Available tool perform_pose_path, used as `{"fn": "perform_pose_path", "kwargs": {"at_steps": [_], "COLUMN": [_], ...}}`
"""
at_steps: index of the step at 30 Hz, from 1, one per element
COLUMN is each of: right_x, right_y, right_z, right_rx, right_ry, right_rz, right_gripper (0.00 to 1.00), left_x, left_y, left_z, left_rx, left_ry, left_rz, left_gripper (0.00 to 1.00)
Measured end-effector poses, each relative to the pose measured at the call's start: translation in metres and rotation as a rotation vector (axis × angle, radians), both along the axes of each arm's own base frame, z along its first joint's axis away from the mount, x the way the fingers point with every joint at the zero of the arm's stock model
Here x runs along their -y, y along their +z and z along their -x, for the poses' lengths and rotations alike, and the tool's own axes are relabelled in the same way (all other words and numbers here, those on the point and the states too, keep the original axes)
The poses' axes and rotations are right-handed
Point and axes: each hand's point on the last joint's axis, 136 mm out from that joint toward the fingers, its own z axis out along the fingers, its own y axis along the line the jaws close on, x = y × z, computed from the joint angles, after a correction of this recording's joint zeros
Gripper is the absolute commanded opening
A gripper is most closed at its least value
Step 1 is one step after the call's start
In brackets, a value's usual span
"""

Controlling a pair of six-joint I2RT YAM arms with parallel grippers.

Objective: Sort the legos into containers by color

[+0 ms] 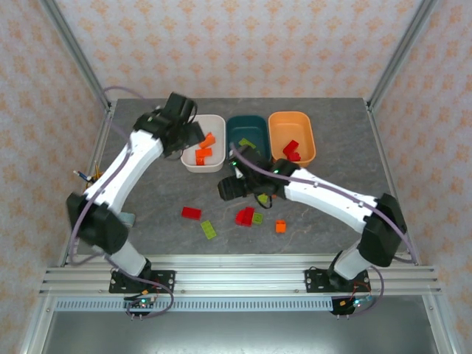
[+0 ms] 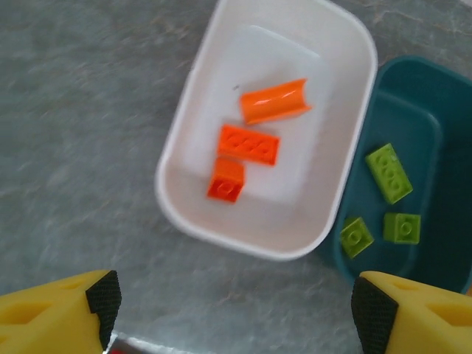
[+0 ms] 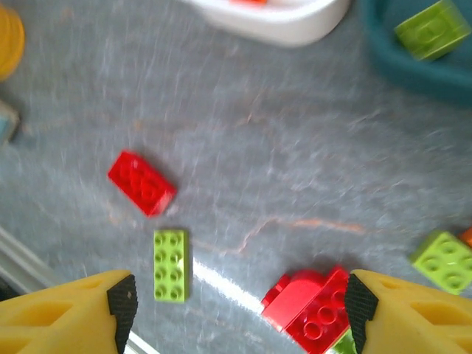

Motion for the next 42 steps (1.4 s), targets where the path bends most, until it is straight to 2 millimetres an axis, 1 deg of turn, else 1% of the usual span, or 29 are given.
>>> {"fn": "perform_pose_path", "kwargs": {"at_steps": [6, 8, 11, 14, 17, 21, 29, 33, 38, 42], "right_x": [-0.038, -0.049, -0.065, -0.078, -0.085, -0.089, -0.075, -0.075, -0.072, -0.072], "right_y": [-0.050, -0.064, -0.083, -0.099, -0.111, -0.123, -0.147, -0.146, -0.147, -0.147], "right_z": [0.035, 0.045, 0.058, 0.067, 0.071, 0.072, 0.073, 0.071, 0.070, 0.069], "right_rx": [-0.094, -0.120, -0.157, -0.190, -0.217, -0.248, -0.292, -0.288, -0.285, -0.282], "right_ry": [0.130, 0.162, 0.196, 0.212, 0.209, 0.187, 0.139, 0.123, 0.109, 0.107], "right_rz": [0.142, 0.180, 0.232, 0.276, 0.315, 0.363, 0.471, 0.474, 0.489, 0.492], "right_gripper": [0.70, 0.70, 0.69, 0.68, 0.68, 0.65, 0.51, 0.44, 0.37, 0.33], "left_x": [-0.038, -0.047, -0.055, -0.059, -0.060, -0.060, -0.057, -0.057, -0.055, -0.053], "left_y": [-0.034, -0.038, -0.038, -0.039, -0.042, -0.045, -0.046, -0.046, -0.055, -0.057], "left_z": [0.105, 0.132, 0.164, 0.185, 0.198, 0.205, 0.206, 0.207, 0.209, 0.209], "left_rx": [-0.061, -0.048, -0.001, 0.025, 0.024, 0.017, 0.011, 0.010, -0.014, -0.021], "left_ry": [0.093, 0.118, 0.139, 0.148, 0.151, 0.151, 0.144, 0.142, 0.136, 0.131], "left_rz": [0.005, 0.027, 0.085, 0.132, 0.160, 0.171, 0.186, 0.188, 0.194, 0.200], "left_gripper": [0.82, 0.81, 0.81, 0.81, 0.80, 0.80, 0.80, 0.80, 0.80, 0.80]}}
